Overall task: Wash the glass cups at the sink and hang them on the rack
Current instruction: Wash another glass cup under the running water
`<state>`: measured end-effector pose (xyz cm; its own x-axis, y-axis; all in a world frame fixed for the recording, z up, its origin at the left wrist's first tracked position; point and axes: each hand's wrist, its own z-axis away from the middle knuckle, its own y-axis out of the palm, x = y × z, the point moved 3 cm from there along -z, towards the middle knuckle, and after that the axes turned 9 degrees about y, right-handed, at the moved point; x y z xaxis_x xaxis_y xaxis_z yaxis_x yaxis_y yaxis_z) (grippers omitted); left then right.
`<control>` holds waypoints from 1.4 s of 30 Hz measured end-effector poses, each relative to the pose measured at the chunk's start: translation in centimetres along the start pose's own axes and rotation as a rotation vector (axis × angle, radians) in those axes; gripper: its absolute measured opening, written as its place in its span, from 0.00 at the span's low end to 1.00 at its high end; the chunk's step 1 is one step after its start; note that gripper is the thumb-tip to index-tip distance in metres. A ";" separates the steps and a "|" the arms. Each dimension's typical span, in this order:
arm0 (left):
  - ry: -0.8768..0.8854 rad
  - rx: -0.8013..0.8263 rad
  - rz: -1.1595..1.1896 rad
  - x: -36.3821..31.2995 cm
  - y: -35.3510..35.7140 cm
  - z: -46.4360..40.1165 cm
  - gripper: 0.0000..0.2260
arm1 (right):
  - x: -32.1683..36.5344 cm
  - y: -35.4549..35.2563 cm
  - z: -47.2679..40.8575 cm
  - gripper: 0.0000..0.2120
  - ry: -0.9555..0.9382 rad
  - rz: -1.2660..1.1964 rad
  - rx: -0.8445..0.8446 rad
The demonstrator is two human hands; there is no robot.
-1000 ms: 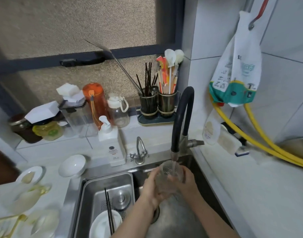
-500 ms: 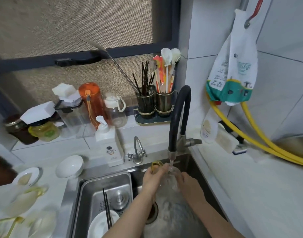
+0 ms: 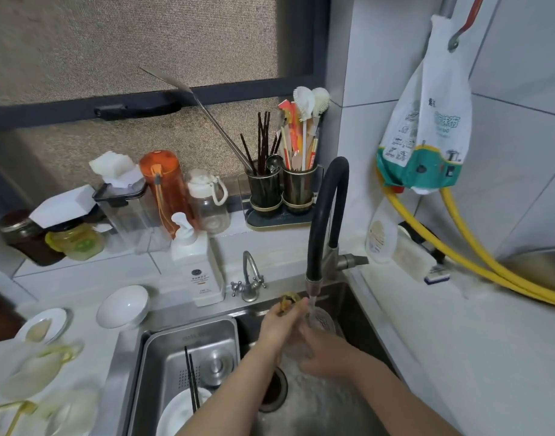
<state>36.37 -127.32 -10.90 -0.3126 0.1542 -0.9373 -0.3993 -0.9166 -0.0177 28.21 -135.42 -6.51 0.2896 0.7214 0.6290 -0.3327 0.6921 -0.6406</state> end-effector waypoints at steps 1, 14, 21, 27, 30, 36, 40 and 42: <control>0.007 -0.001 -0.007 0.0 -0.1 0.0 0.18 | 0.0 0.0 -0.2 0.27 -0.013 0.024 0.074; 0.093 -0.023 -0.053 -0.2 0.2 0.1 0.43 | -1.4 0.3 -3.1 0.13 0.007 0.159 -0.302; 0.069 0.072 -0.159 0.3 -0.3 -1.0 0.21 | -3.3 0.8 -2.9 0.15 -0.174 0.630 -0.144; 0.043 -0.045 0.035 1.2 0.1 0.3 0.40 | -2.9 0.3 -3.0 0.11 -0.097 0.509 -0.379; 0.043 -0.048 -0.010 1.7 0.0 0.1 0.39 | -2.7 0.5 -2.7 0.11 -0.122 0.463 -0.355; 0.018 0.130 -0.157 0.3 0.0 -0.6 0.39 | -4.4 1.0 -4.9 0.20 -0.112 0.933 -0.095; 0.035 0.026 -0.012 0.6 -0.5 -0.2 0.42 | -3.5 -0.1 -4.7 0.16 -0.079 0.660 -0.257; 0.054 -0.001 0.035 0.8 -0.5 0.0 0.33 | -2.8 -0.5 -4.1 0.12 -0.038 0.411 -0.276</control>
<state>36.27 -126.73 -11.65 -0.2795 0.1020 -0.9547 -0.3880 -0.9216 0.0151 31.24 -137.69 -9.69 0.1497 0.9382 0.3121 -0.1614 0.3346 -0.9284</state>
